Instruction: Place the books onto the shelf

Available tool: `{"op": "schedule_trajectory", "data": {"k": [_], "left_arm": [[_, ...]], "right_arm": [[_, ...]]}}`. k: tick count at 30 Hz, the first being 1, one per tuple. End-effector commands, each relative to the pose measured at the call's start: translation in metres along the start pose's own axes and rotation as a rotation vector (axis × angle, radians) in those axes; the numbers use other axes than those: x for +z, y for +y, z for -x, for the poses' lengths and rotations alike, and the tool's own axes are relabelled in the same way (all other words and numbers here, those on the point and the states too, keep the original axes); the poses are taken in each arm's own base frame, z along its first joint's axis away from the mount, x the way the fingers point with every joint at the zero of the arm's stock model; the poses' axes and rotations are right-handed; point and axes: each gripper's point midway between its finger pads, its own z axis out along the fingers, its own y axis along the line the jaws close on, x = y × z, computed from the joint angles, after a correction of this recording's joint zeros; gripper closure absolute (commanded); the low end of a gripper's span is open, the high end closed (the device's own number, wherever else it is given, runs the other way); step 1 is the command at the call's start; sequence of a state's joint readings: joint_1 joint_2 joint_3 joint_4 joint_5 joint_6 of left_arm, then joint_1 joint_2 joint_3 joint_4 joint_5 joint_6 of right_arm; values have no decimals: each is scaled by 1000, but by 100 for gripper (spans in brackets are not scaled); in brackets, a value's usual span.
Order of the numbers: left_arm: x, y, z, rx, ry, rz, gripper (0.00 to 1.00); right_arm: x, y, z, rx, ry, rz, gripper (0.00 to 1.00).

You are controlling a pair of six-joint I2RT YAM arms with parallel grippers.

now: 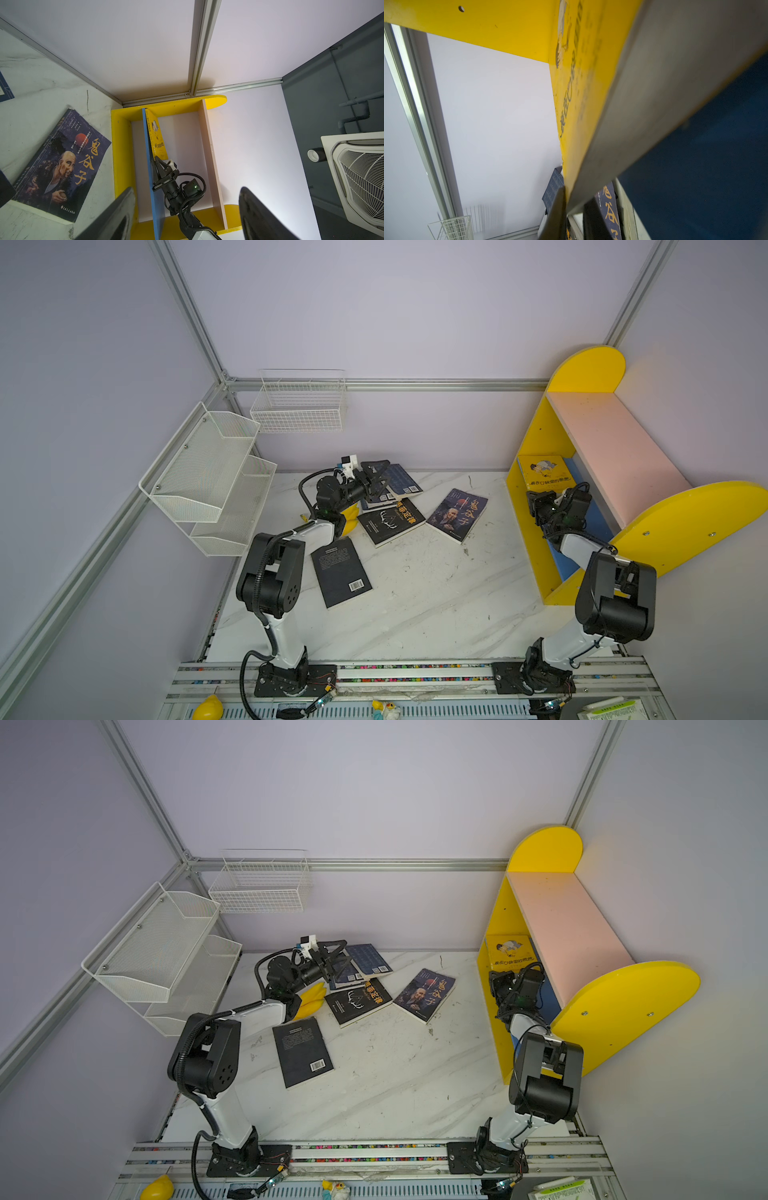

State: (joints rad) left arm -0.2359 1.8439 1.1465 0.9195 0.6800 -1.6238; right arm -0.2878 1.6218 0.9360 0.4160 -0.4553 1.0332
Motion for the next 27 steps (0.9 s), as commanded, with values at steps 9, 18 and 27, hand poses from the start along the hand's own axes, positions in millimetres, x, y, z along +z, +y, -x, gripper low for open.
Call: {"op": "schedule_trajectory", "data": {"k": [9,18,27], "left_arm": [[-1,-15,0,32,1,-46,22],[-4,-16,-2,33,-1,-45,22],[-2,-17,-1,33,0,-47,22]], "right_arm": [[-12,-6,17,3,-41,-23,100],[-7,-8,26,24,-74,-28,100],[-15,-7,36,86,-173,19,100]]}}
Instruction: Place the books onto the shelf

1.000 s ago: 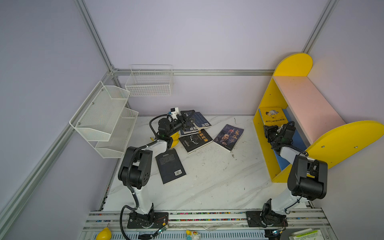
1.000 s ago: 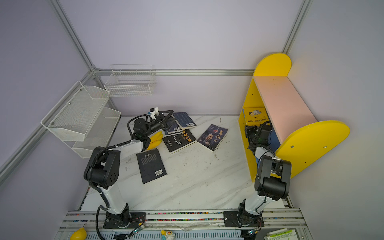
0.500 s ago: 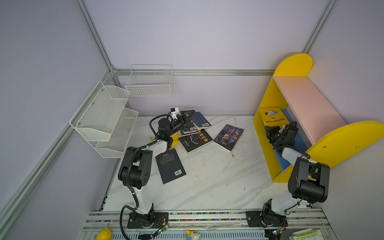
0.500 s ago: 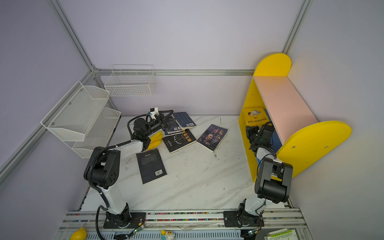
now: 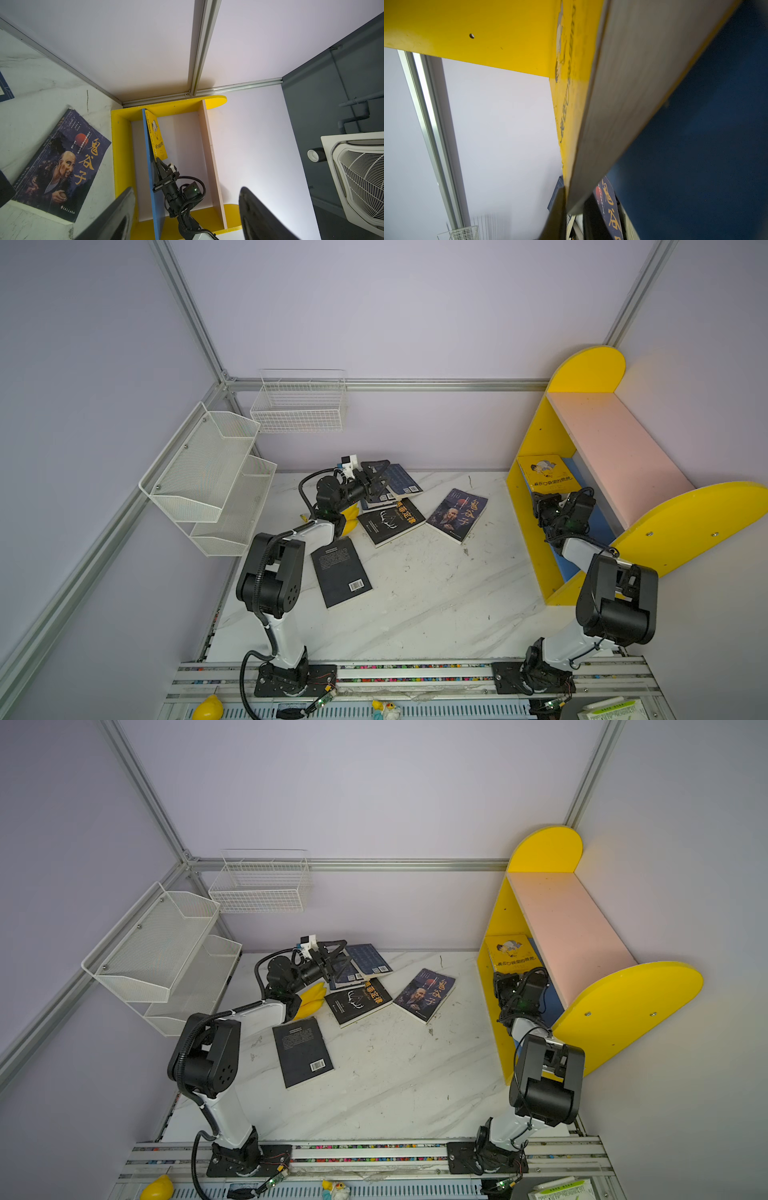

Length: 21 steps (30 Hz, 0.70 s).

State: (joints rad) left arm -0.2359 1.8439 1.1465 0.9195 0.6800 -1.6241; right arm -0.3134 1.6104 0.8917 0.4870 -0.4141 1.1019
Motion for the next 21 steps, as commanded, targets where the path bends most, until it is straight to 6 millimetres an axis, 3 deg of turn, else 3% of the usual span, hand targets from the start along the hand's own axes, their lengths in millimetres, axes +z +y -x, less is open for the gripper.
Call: {"op": "schedule_trajectory", "data": {"k": [1,9,13,21], "left_arm": [[-2,-16,-1,33,0,-46,22],[-1,-16,1,33,-3,-46,22],[0,-15,1,32,-1,-45,22],[1,-13,-2,28,-2,-42,22]], "right_arm": [[-7,3,22,21,-105,11,100],[-11,0,25,29,-133,10,100],[2,-2,20,17,-75,-6,100],[-1,9,11,-58,-6,-5,100]]}}
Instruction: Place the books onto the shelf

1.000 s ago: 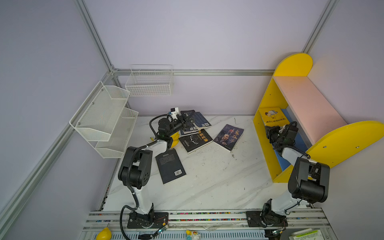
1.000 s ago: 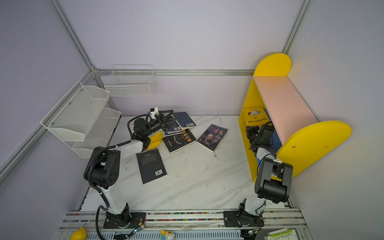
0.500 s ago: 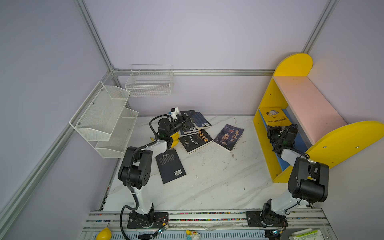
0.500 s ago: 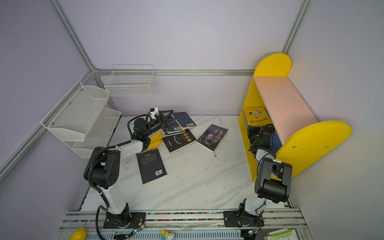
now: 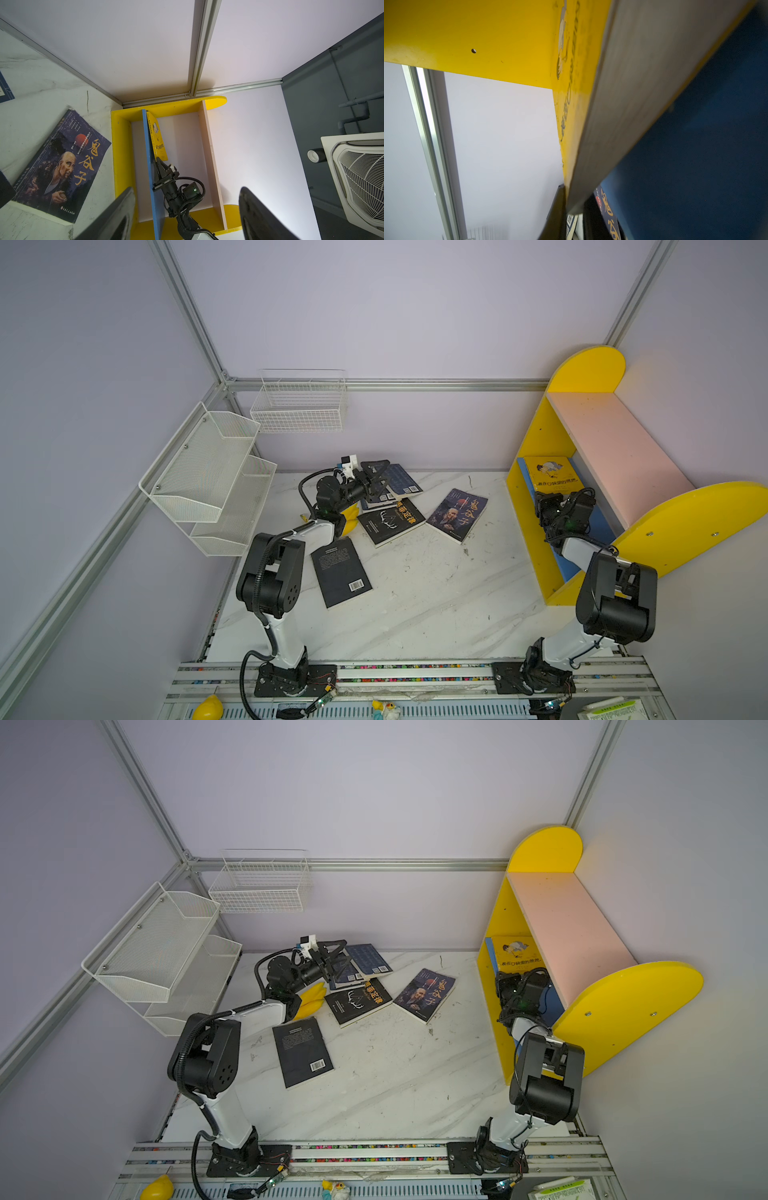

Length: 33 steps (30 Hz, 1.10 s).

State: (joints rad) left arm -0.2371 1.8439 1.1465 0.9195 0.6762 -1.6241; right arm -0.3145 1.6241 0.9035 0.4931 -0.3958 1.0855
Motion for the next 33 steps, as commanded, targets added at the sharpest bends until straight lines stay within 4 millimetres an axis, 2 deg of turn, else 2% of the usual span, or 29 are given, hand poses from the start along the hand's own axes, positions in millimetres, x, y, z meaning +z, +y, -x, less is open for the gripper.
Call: {"op": "schedule_trajectory", "data": {"k": [1,10,15,33], "left_arm": [[1,-12,-2,27,0,-43,22],[3,-14,-7,31,10,-40,22],[-1,-10,-9,25,4,-28,22],[4,-11,-13,23,17,-38,22]], "right_arm": [[-6,9,5,-48,15,-3,100],[-2,13,5,-27,20,30,100],[-8,21,1,-48,40,50,100],[-15,22,-5,-80,65,50,100]]}}
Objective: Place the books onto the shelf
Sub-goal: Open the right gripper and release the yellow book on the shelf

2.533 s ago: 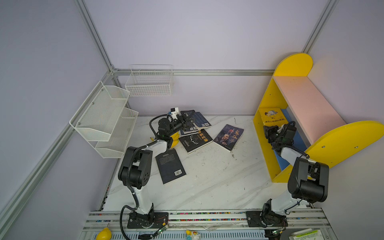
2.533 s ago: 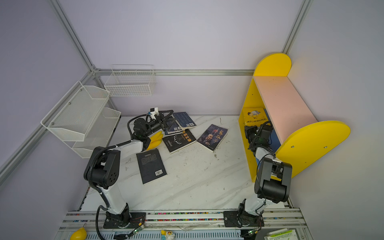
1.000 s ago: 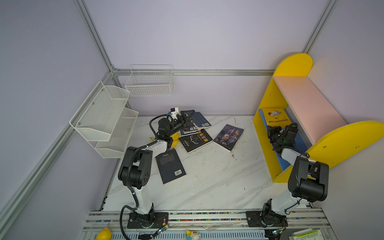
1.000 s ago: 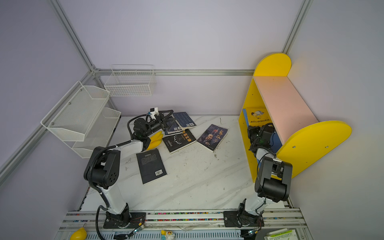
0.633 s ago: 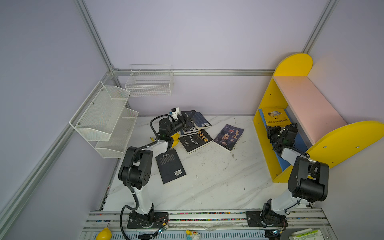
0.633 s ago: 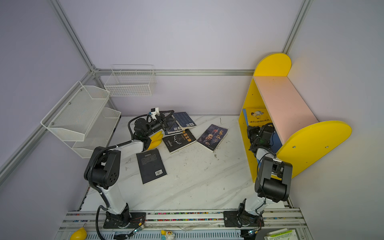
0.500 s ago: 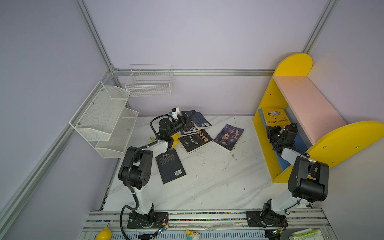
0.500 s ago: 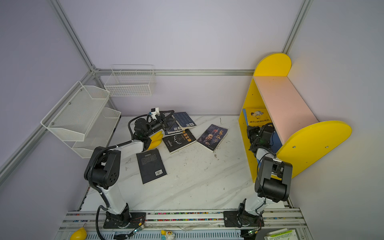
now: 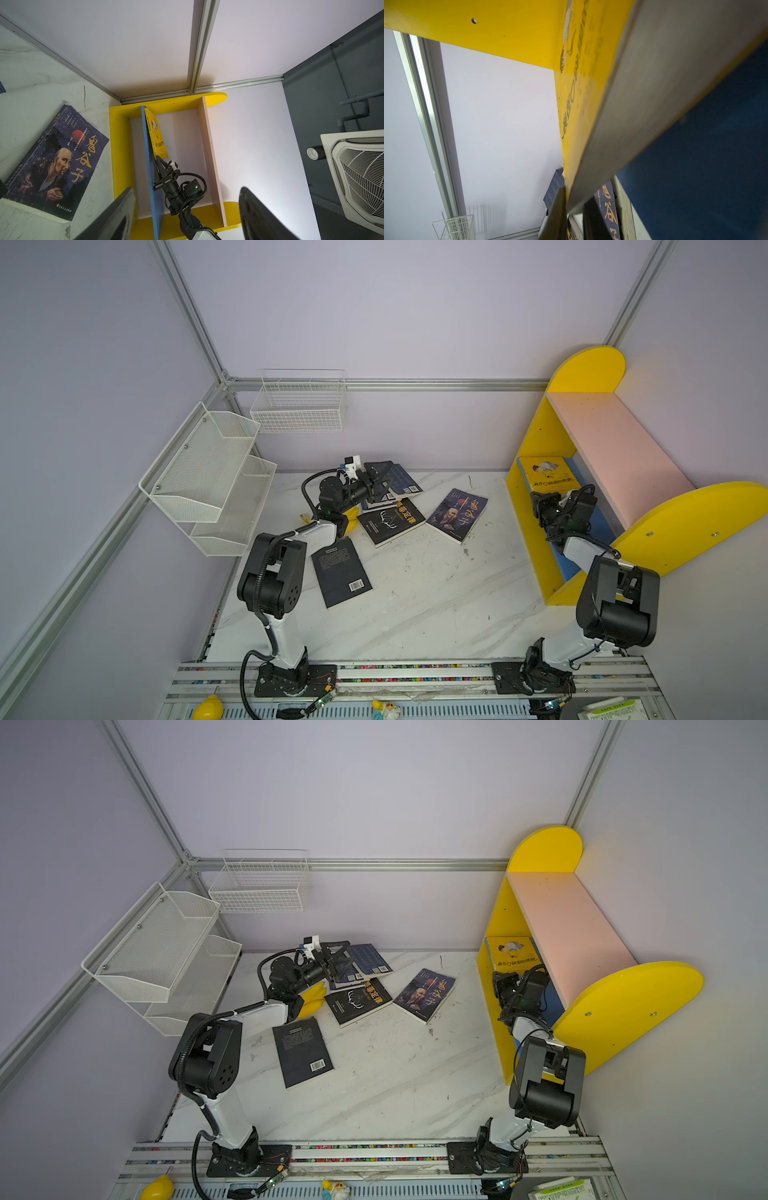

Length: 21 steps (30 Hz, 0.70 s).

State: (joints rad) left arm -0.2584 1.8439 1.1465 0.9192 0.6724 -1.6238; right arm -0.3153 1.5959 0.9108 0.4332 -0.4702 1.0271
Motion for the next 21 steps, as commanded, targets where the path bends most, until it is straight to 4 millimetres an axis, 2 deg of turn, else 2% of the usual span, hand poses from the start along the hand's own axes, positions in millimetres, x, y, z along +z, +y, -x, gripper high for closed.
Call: {"op": "schedule_trajectory", "data": {"k": [1,8,15,21], "left_arm": [[-1,-11,-3,28,0,-36,22],[-3,-14,-5,28,1,-37,22],[-7,-14,-8,28,-3,-32,22],[-7,-15,-8,29,-2,-32,22]], "right_arm": [[-9,15,9,-34,-17,39,100],[0,10,16,-20,-38,24,100],[12,2,13,6,-13,31,100],[13,-1,11,-1,3,18,100]]}}
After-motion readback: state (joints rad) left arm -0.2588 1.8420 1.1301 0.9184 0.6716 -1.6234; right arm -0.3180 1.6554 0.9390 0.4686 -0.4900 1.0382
